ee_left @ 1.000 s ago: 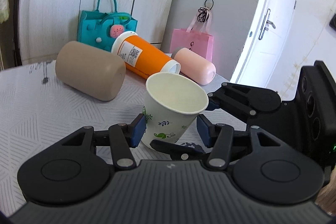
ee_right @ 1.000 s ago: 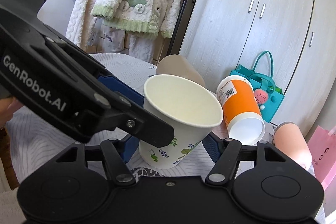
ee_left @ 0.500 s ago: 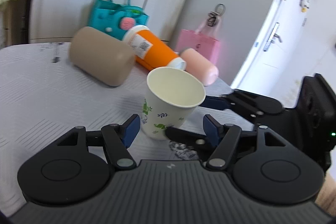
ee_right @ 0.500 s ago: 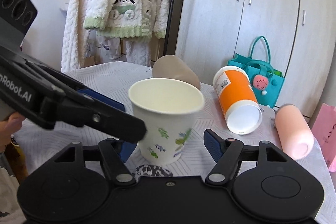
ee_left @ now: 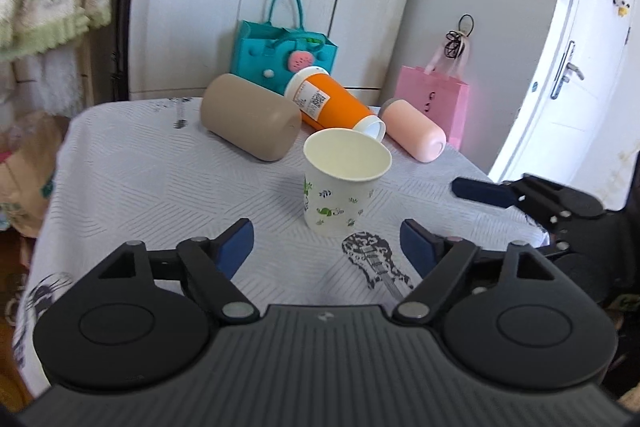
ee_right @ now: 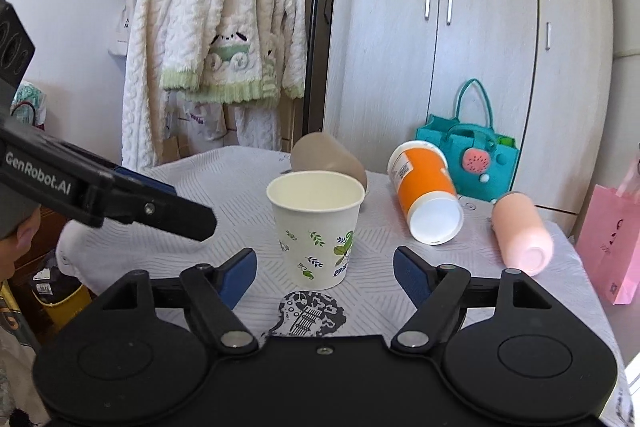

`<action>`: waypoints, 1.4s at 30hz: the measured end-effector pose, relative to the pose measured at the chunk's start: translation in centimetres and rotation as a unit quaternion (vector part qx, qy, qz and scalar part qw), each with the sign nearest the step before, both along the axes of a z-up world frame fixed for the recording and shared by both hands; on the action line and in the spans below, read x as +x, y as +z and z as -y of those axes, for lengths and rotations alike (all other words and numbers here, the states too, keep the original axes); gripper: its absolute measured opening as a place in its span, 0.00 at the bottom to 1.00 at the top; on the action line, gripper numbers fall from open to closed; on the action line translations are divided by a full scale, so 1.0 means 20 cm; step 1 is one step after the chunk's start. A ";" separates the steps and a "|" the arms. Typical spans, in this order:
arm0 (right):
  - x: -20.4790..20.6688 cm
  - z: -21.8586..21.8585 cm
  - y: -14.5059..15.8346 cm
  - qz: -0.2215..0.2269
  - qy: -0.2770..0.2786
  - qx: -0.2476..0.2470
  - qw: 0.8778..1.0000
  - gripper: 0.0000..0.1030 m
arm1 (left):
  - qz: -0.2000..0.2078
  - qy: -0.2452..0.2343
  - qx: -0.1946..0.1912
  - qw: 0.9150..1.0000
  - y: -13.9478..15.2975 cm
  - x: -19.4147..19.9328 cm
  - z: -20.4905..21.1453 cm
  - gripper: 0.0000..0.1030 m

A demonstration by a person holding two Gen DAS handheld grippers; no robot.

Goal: Flip cup upright

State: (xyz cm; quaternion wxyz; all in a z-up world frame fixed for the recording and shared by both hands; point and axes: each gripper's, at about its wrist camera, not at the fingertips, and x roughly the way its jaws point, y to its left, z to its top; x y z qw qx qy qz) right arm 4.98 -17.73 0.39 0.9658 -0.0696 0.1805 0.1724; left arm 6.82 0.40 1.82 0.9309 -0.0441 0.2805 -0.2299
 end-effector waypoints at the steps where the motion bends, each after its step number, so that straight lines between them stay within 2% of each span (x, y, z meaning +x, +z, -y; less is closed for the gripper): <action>1: -0.03 0.00 0.01 0.003 -0.002 0.000 1.000 0.79 | 0.004 0.006 0.005 1.000 0.01 -0.03 0.00 0.82; 7: -0.16 0.04 0.08 0.013 -0.021 0.012 1.000 0.85 | 0.024 0.044 0.034 0.998 0.06 -0.16 0.01 0.96; 9: -0.20 0.06 0.09 0.014 -0.034 0.021 0.999 0.95 | 0.030 0.059 0.048 0.997 0.07 -0.20 0.01 0.99; 13: -0.26 0.08 0.10 0.019 -0.065 0.034 0.997 0.99 | 0.029 0.086 0.080 0.993 0.07 -0.24 0.03 1.00; 18: -0.33 0.06 0.10 0.027 -0.102 0.019 0.994 1.00 | 0.028 0.103 0.099 0.989 0.04 -0.30 0.05 1.00; 23: -0.35 0.06 0.08 0.011 -0.130 0.026 0.991 1.00 | 0.014 0.120 0.091 0.989 0.03 -0.33 0.05 1.00; 34: -0.39 0.06 0.06 0.008 -0.159 0.014 0.987 1.00 | 0.030 0.154 0.095 0.983 0.03 -0.39 0.05 1.00; 42: -0.38 0.05 0.05 -0.007 -0.184 0.020 0.983 1.00 | 0.026 0.160 0.086 0.983 0.01 -0.39 0.05 1.00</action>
